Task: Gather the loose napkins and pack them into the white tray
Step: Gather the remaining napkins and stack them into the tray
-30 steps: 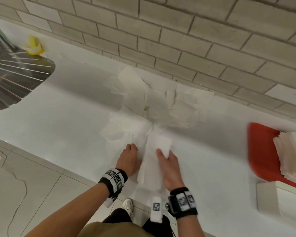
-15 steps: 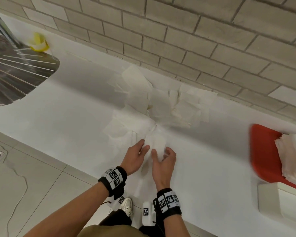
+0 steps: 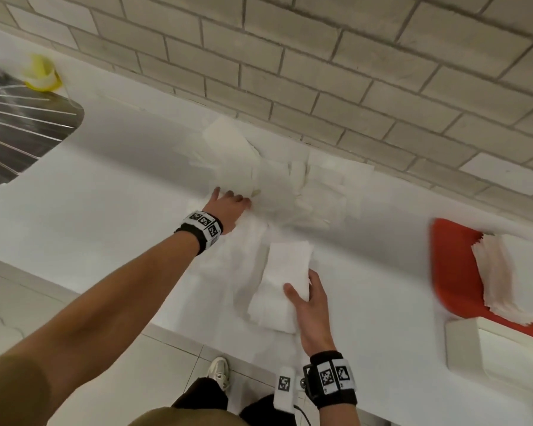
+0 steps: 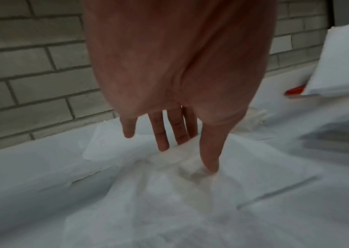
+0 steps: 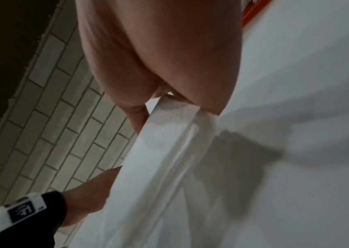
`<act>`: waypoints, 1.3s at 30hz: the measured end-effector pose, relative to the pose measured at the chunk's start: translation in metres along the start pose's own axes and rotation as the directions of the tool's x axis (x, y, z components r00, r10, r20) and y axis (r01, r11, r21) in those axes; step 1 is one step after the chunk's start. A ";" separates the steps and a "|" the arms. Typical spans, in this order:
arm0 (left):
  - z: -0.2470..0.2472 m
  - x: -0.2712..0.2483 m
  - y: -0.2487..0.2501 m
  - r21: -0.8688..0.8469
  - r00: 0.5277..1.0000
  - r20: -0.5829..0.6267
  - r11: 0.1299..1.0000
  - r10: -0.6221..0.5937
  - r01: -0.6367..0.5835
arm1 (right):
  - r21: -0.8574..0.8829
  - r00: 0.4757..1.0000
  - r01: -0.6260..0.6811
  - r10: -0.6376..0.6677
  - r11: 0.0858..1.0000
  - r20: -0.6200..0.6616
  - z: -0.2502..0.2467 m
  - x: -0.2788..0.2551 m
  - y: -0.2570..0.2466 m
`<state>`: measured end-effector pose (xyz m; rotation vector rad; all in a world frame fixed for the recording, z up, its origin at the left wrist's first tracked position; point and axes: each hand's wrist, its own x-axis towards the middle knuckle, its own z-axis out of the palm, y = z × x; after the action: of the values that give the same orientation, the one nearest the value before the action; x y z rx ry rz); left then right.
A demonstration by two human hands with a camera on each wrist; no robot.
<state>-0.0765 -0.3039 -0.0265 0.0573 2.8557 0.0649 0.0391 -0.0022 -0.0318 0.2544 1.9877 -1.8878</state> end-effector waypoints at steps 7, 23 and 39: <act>-0.039 -0.031 0.012 -0.215 0.971 -0.134 0.951 0.197 -0.223 | 0.199 0.987 -0.143 0.154 0.970 -0.040 -0.018 -0.003 0.002; -0.014 -0.124 0.112 -0.939 0.925 -0.119 0.342 -0.360 0.012 | 0.300 0.982 -0.088 0.031 0.950 0.189 0.020 -0.023 -0.046; 0.031 -0.034 -0.040 -0.643 0.708 -0.037 0.559 -0.705 0.523 | 0.097 1.000 -0.025 0.025 0.995 0.004 0.003 -0.009 -0.013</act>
<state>-0.0364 -0.3437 -0.0492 -1.1963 2.7860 0.8813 0.0429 -0.0045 -0.0162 0.3017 1.8845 -1.9710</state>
